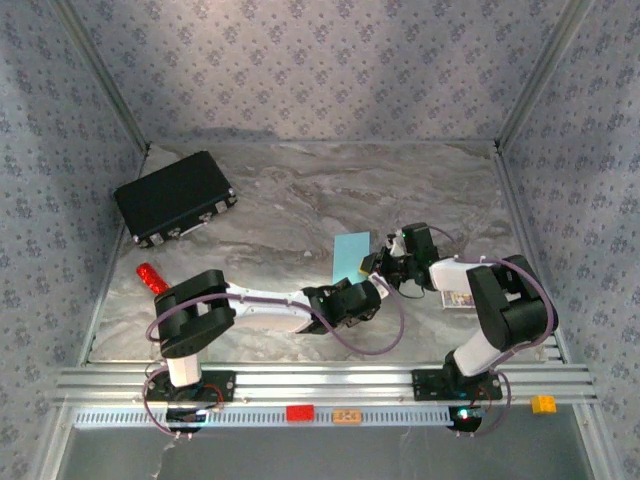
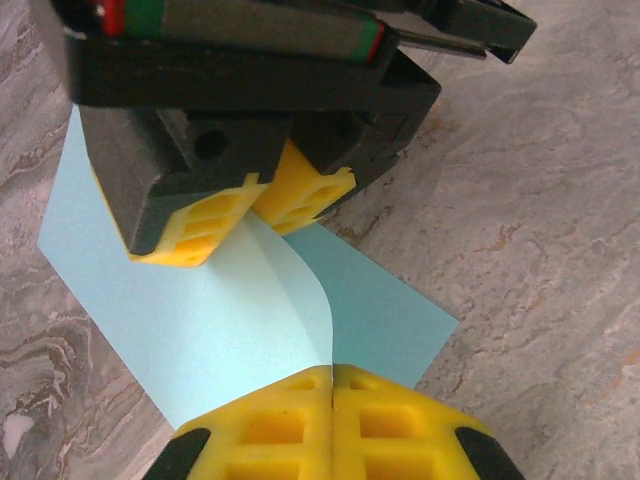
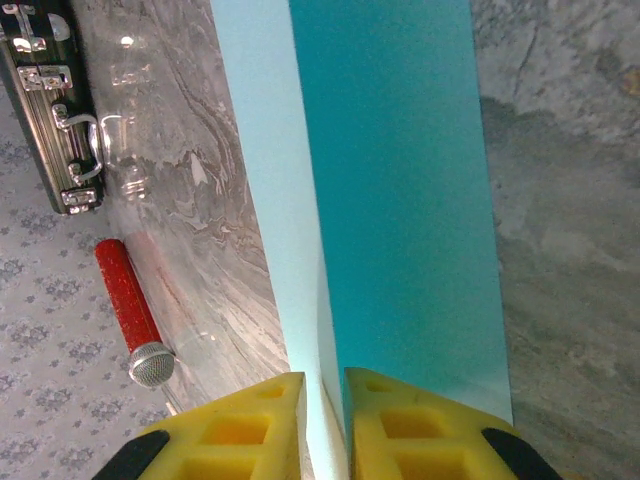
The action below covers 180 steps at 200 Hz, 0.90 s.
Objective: Fold a paper plane with a square sheet of paper (pick it up from the middle)
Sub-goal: Fold the triangle a second time at the center of the table.
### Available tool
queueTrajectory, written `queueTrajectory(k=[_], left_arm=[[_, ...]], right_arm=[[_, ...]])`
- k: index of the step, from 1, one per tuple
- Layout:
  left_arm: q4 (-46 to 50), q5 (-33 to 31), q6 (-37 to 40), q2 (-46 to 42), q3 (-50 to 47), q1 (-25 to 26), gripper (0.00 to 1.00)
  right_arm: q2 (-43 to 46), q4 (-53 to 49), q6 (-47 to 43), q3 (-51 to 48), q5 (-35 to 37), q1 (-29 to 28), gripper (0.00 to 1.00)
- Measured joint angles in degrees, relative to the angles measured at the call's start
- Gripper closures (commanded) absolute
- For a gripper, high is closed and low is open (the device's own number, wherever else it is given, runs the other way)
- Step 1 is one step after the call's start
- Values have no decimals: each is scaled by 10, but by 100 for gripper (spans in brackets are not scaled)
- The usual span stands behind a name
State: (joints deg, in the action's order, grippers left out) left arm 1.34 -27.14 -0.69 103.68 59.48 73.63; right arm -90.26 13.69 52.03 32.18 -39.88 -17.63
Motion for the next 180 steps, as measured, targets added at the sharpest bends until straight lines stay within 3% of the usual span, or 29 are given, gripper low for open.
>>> queueTrajectory(k=[43,75,115,142,180], left_arm=[[-3,32,-13,-2,-4,-4,100],[-17,123,-55,-30,-31,-42,100],[-50,250,-114,-53,-50,-109,100],[-76,322,-151,-54,-56,-133,100],[-115,389,-204,-54,-67,-163,100]], right_arm=[[16,-16,-4,0,1,13,76],[51,-44,-18,-3,8,44,66],[111,-99,-45,-6,25,80,63],[136,-130,-58,-6,30,82,67],[155,-145,-66,-21,30,79,80]])
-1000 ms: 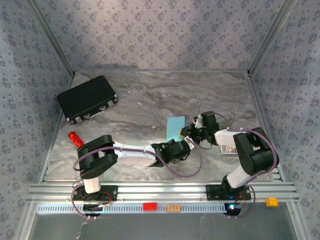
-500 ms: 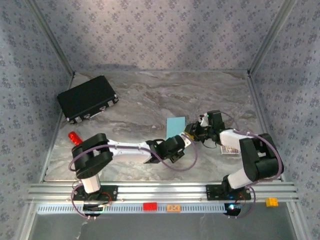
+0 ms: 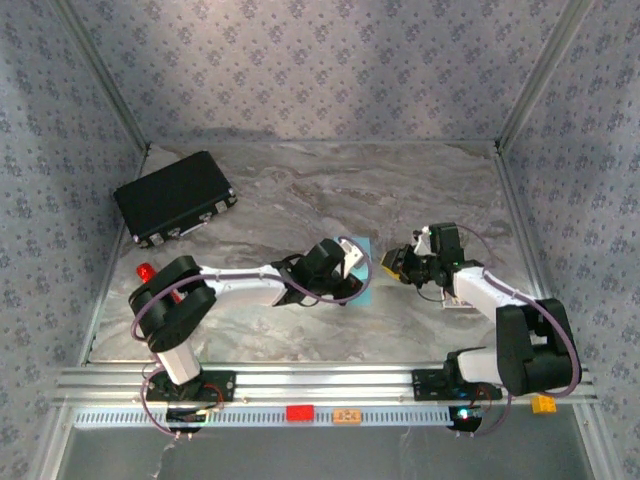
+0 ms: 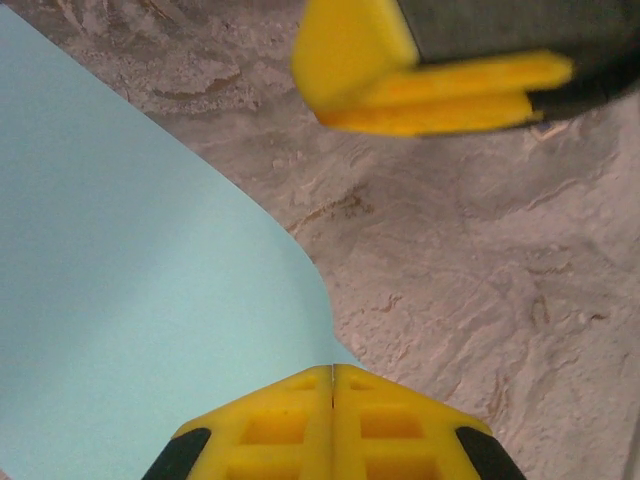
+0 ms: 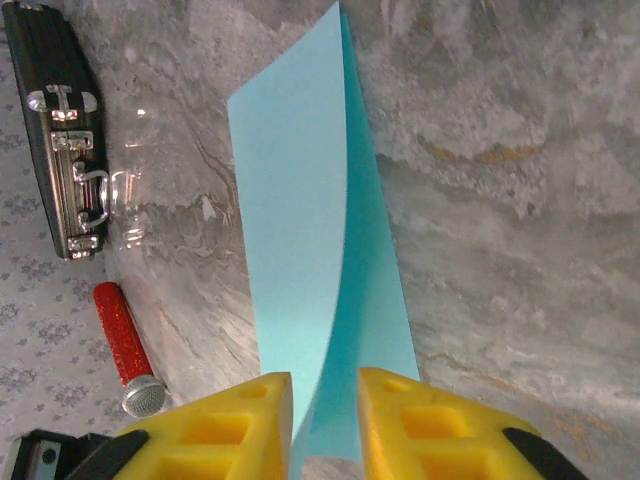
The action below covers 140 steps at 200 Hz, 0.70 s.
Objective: Fold a paper plane with a square sheet of paper (pick it up from the middle)
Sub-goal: Fold the triangle a second time at the center of the table.
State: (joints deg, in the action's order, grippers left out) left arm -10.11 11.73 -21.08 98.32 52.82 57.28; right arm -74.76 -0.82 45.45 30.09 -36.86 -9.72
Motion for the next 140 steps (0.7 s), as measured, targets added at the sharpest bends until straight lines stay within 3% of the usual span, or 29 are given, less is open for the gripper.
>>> queueTrajectory(k=[52,140], left_arm=[[-52,35,-63,-4,-34,-35,100],[-48,35,-71,-4,-34,-37,100]], right_arm=[[-1,3,4,-16,-3,-35,87],[-85,22,14,-13,24,-111,90]])
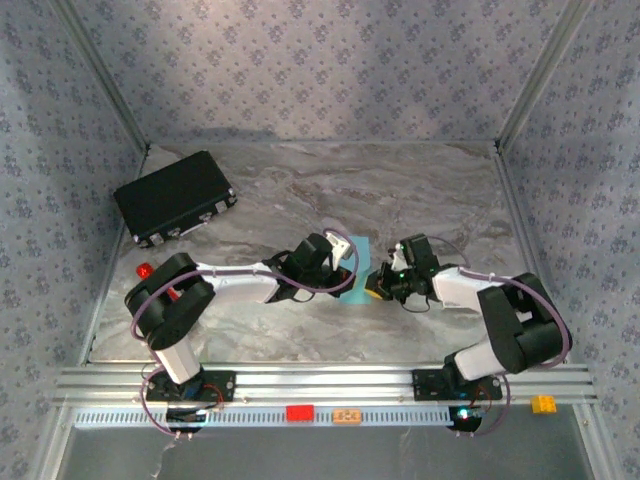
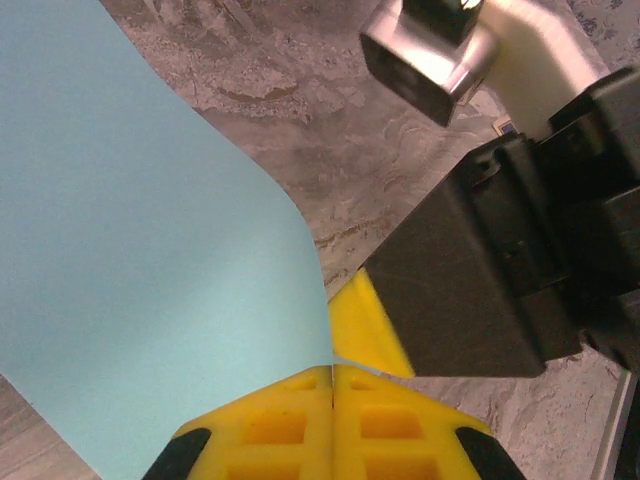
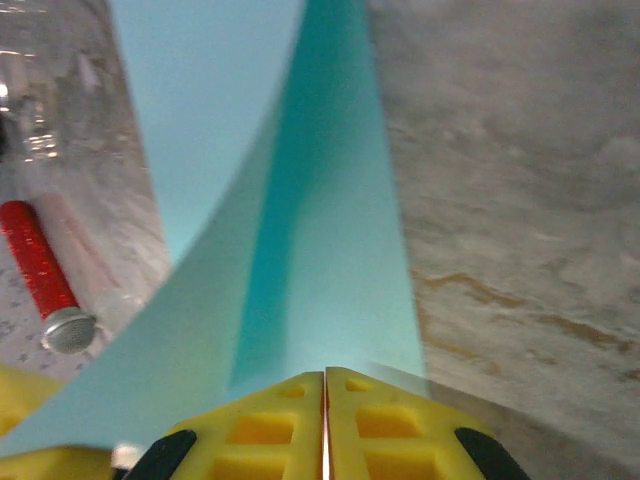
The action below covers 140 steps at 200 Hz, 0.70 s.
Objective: Fold a paper plane with a square sheet of paper (pick it up from the middle)
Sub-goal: Fold the triangle a second time at the center of the table.
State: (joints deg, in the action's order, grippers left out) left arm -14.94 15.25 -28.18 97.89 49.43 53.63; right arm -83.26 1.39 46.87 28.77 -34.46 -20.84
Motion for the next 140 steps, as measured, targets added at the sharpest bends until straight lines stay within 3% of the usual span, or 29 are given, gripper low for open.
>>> queueTrajectory(k=[96,140], left_arm=[[-7,6,-35,13,8,0,100],[-19,7,-56,30,14,0,100]], right_arm=[[-26,-105,-80,61,77,1,89],[-24,-97,-81,64,67,2,87]])
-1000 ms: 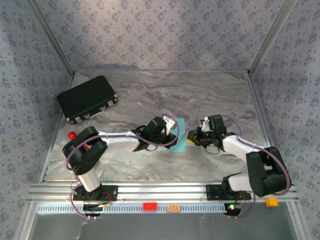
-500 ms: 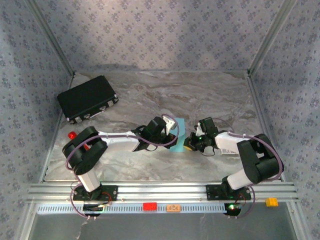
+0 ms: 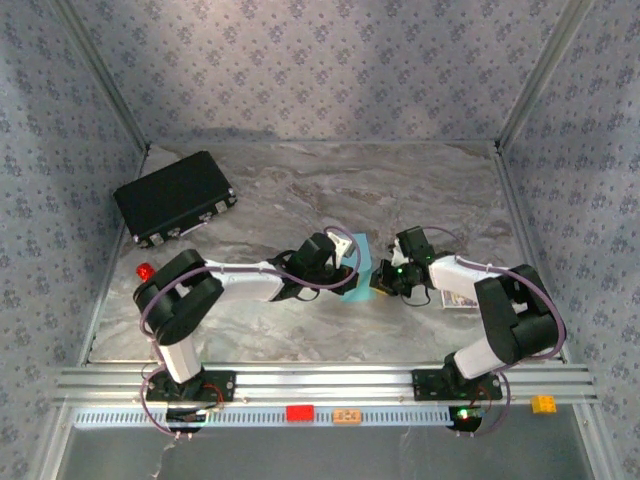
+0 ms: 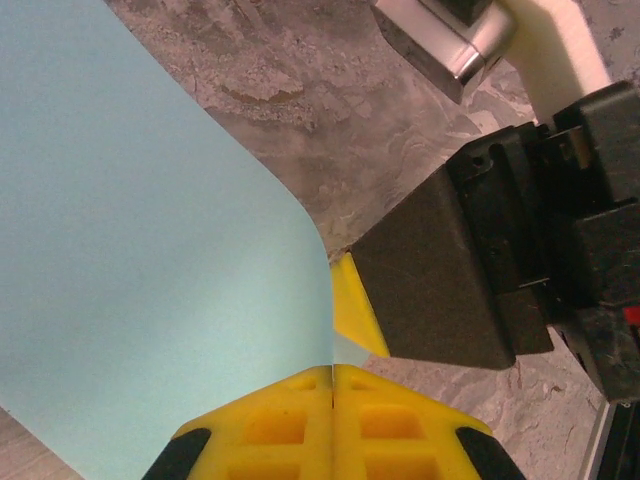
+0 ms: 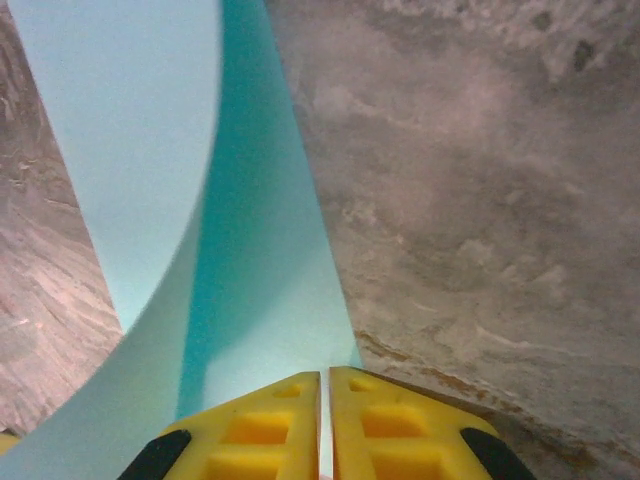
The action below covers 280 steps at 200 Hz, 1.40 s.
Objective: Fold a paper plane with a square sheet of paper (pick it up from the middle)
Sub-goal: Fold the triangle a second time at the center of the table.
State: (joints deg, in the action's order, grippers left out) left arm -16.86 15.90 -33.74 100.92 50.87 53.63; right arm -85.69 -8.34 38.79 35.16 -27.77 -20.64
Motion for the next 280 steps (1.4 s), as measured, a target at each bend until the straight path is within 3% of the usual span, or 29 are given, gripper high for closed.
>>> queueTrajectory(k=[87,231,280], left_arm=[[2,-2,-2,2,0,0,82],[3,-16,18,7,9,-4,80],[3,-7,29,9,17,-16,83]], right_arm=[[1,97,61,-17,-48,-9,87],[0,114,69,-24,-52,-8,87],[0,115,69,-25,-53,-8,87]])
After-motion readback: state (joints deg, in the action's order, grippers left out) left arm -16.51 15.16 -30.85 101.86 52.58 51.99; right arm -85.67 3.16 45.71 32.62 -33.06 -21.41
